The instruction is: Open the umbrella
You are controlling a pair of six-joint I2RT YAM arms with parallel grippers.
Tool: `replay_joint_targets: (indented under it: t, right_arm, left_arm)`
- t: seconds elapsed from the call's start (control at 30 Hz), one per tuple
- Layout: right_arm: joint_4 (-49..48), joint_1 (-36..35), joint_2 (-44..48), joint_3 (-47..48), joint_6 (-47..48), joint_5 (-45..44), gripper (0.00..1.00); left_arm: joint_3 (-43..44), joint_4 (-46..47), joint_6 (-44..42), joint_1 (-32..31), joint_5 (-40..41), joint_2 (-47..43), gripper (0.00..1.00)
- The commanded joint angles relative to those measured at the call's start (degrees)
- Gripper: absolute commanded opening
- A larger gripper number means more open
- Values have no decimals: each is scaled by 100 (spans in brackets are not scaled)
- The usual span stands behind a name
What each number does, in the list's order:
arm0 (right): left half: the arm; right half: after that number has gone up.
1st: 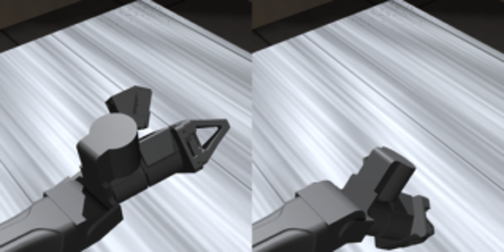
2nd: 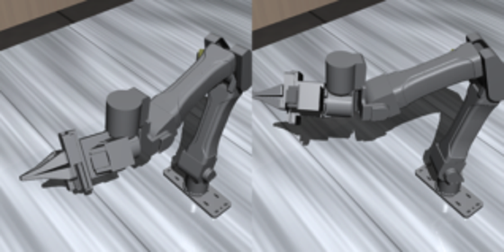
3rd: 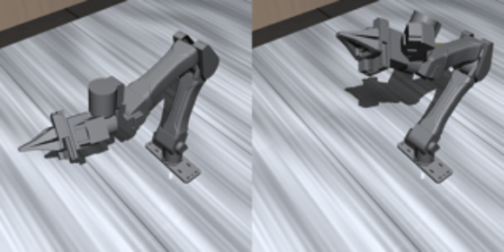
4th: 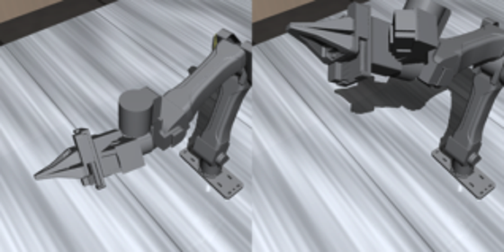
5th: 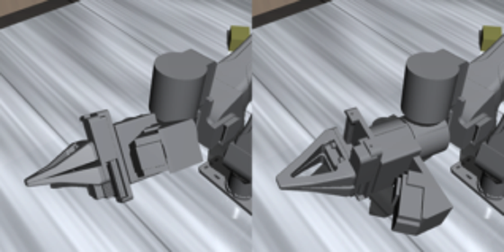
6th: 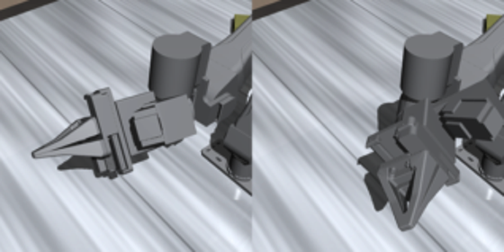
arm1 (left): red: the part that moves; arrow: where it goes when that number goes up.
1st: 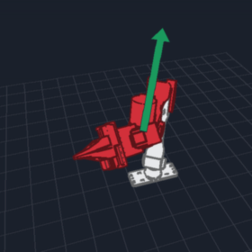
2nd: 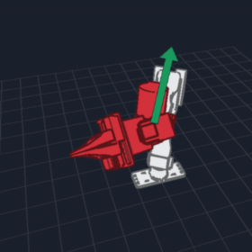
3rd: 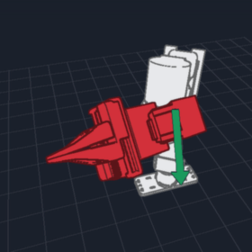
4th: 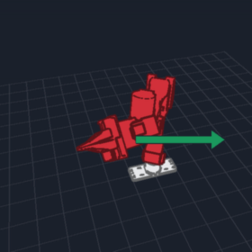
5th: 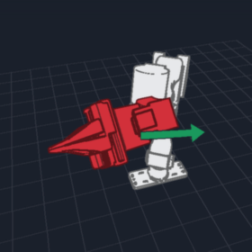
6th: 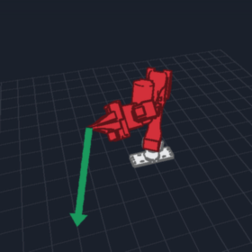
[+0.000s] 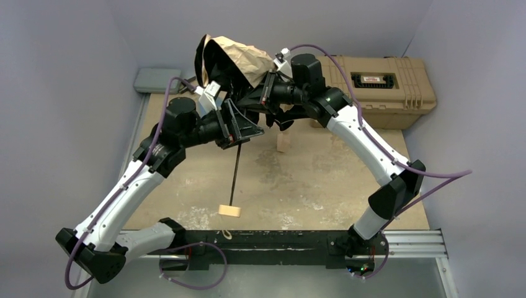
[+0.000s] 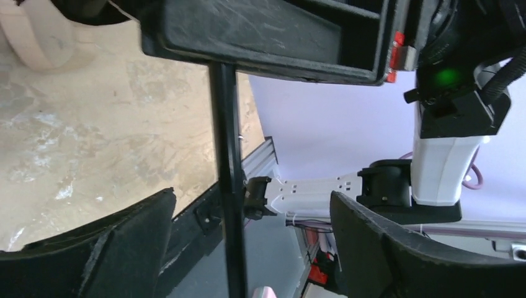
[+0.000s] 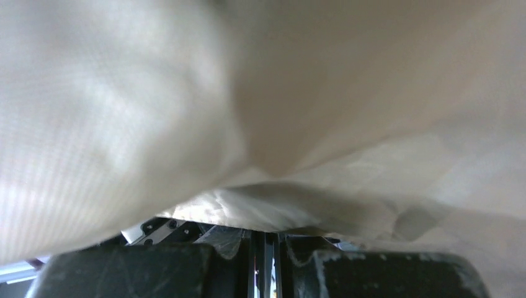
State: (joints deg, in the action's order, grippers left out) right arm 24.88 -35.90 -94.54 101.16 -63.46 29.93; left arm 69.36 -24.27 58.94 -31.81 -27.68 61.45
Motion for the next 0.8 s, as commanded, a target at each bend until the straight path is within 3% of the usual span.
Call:
replay_joint_targets:
  t: [0.0, 0.03, 0.1, 0.13, 0.17, 0.2, 0.37, 0.4, 0.43, 0.47, 0.53, 0.63, 0.77]
  right_arm:
    - [-160, -6, 225, 460, 334, 427, 0]
    - [-142, -5, 209, 488, 353, 460, 0]
    - [-104, -9, 174, 541, 378, 484, 0]
    - [-107, -7, 164, 552, 378, 489, 0]
    - [-114, -11, 162, 553, 374, 491, 0]
    - [-122, -11, 163, 544, 378, 488, 0]
    - [-296, -9, 228, 287, 496, 538, 0]
    - [-314, 5, 236, 226, 532, 551, 10]
    - [-261, 13, 228, 200, 592, 564, 43]
    - [-114, 29, 211, 238, 693, 506, 62]
    - [217, 86, 246, 319, 935, 292, 76]
    - [266, 213, 565, 58, 936, -149, 76]
    - [-240, 209, 879, -457, 485, -508, 63]
  left_arm:
    - [219, -358, -670, 44, 306, -68, 80]
    - [206, -297, -668, 44, 301, -64, 73]
    - [175, -215, -661, 48, 270, -47, 50]
    - [155, -159, -642, 44, 235, -52, 34]
    - [130, -130, -620, 48, 234, -63, 12]
    - [111, -157, -564, 46, 294, -78, 0]
    - [-143, 110, -160, 35, 329, -341, 0]
    - [-163, 156, -44, 39, 348, -381, 0]
    - [-194, 222, 102, 39, 383, -426, 0]
    - [-236, 326, 270, 37, 400, -470, 0]
    - [-288, 512, 617, 35, 502, -578, 0]
    - [-287, 737, 1018, 35, 706, -644, 0]
    - [-184, 993, 1236, 43, 719, -511, 0]
